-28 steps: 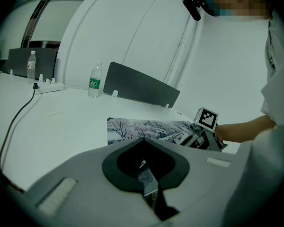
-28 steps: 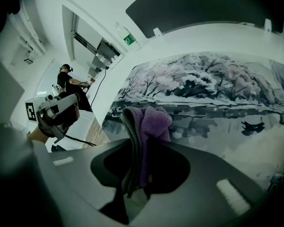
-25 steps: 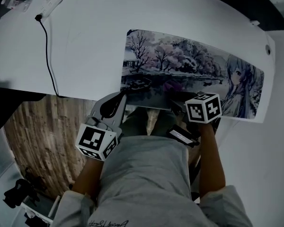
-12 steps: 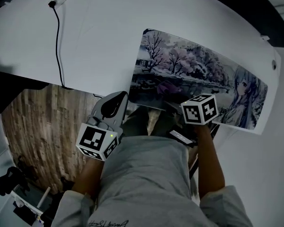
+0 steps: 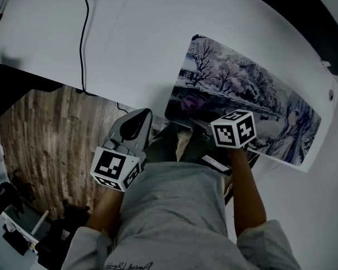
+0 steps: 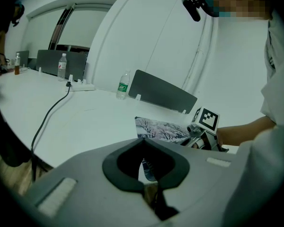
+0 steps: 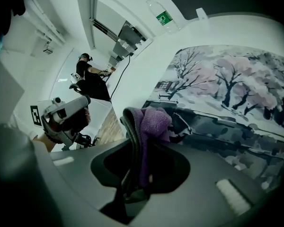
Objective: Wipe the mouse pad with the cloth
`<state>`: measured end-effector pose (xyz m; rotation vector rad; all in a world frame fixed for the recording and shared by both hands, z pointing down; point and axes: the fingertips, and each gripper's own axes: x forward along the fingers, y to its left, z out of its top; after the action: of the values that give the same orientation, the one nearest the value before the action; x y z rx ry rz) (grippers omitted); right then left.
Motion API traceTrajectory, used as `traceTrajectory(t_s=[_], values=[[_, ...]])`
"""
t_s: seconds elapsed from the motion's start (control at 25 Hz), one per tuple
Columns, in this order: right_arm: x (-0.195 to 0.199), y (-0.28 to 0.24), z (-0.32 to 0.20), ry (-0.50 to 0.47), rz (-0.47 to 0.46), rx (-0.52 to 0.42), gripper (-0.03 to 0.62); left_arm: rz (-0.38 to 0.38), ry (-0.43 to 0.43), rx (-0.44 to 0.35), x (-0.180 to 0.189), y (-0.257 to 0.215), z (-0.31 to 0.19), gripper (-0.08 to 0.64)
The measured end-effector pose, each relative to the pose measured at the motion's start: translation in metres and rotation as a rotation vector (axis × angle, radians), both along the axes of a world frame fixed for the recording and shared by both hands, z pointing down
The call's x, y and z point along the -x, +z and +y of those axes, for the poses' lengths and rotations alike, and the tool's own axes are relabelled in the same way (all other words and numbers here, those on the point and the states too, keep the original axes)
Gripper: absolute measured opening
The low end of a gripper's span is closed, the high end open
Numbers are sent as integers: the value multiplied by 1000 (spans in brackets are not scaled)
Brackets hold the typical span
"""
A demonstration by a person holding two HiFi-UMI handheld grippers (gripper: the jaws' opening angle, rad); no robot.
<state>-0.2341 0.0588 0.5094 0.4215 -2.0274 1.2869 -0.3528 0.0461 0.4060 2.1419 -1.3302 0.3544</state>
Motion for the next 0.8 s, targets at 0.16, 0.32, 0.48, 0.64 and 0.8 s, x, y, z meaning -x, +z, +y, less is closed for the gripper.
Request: traceTrajectory(t_s=[0.16, 0.32, 0.48, 0.64, 0.8], values=[[16, 1, 0, -25, -10, -4, 91, -1, -41, 4, 16, 3, 7, 14], [32, 1, 0, -56, -20, -3, 91, -5, -89, 8, 32, 4, 16, 14], [46, 0, 1, -92, -26, -12, 91, -10, -127, 10, 43, 4, 22, 14], [54, 0, 2, -118, -28, -19, 91, -13, -151, 15, 49, 3, 25, 14], [57, 0, 3, -132, -33, -17, 89, -12, -161, 12, 49, 4, 26, 14]])
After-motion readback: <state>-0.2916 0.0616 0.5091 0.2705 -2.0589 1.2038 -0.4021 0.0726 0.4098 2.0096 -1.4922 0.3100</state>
